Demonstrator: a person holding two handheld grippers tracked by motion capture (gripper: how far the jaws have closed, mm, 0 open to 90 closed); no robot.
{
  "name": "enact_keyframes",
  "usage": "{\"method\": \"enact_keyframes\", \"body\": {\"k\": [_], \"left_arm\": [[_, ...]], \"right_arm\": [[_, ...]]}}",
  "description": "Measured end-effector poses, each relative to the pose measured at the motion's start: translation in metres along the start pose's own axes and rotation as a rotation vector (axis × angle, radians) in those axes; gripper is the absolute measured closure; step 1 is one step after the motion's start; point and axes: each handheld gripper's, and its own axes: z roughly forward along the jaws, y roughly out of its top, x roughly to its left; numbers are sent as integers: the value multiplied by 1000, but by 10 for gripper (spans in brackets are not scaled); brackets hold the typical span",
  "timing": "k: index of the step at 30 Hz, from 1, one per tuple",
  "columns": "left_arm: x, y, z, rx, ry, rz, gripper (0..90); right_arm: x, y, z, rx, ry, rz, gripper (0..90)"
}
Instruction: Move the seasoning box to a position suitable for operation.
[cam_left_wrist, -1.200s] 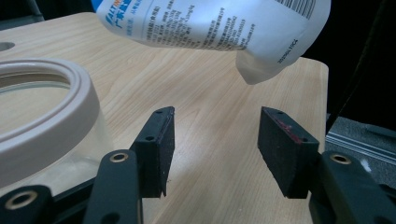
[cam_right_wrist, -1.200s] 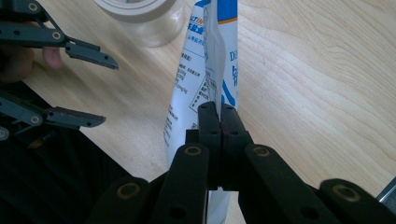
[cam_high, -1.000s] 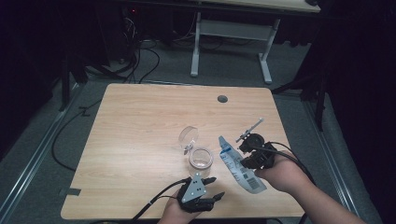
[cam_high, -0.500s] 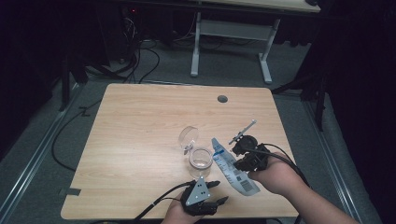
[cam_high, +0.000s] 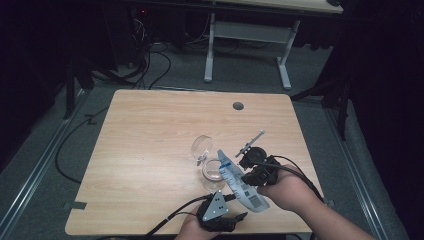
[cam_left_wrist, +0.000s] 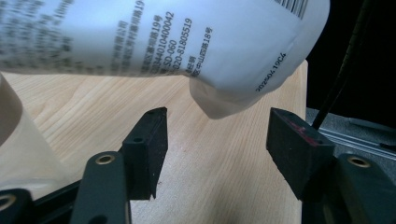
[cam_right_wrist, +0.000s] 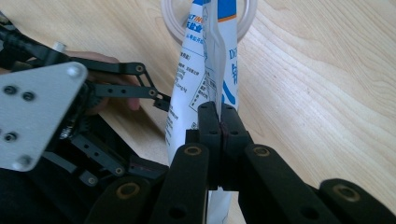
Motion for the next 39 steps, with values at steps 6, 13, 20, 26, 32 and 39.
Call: {"method": "enact_keyframes", "body": {"k": [6,13,20,26,32,39], "left_arm": [[-1,3,9,5,10,-4,352],[-3,6,16,21,28,-14,356],[-7,7,13,1,95,12,495],[-9,9,12,3,102,19,560],[-11,13,13,12,102,23,587],[-11,24,14,0,73,-4,594]], "right_arm": [[4,4,2,0,8,-2,900],[5,7,7,-4,22,9,900],[4,8,6,-12,24,11,900],[1,4,5,-13,20,28,900],[-1,4,4,-9,18,27,898],[-3,5,-6,-16,-2,18,898]]}}
